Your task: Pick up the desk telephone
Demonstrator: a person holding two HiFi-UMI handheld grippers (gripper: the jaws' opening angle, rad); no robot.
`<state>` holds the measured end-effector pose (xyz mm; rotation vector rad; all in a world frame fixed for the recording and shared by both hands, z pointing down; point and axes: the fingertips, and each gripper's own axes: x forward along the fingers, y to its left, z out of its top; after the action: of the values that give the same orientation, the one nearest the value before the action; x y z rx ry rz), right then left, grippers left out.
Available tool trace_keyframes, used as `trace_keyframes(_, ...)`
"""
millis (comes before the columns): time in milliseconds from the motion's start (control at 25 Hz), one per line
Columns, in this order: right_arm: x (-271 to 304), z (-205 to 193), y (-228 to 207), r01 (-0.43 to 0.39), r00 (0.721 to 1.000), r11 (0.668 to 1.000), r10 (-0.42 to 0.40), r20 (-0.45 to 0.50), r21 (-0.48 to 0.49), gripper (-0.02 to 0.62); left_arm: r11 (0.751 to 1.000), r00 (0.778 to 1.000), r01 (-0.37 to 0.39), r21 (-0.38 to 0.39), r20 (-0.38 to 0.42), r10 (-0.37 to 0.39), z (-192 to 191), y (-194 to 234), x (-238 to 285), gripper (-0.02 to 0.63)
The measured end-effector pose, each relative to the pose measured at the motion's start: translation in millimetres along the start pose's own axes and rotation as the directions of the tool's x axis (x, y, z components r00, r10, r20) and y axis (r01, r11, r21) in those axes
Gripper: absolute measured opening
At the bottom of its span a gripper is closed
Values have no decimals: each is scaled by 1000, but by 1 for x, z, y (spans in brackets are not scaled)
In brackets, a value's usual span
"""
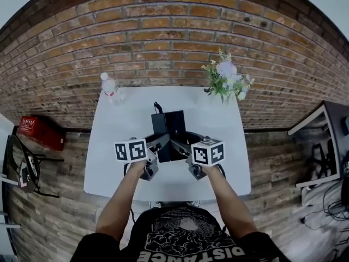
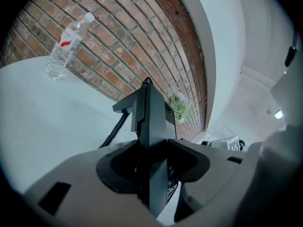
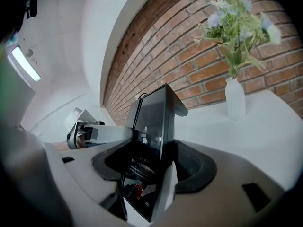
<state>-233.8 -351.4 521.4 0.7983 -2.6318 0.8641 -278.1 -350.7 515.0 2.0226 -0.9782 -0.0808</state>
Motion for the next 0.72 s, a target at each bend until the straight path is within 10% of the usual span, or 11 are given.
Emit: trace_keyframes(720,-29,111,62,-61,979,979,97,181,-195,272,972,985,-26,234,173,-16,97,-81,-45,196)
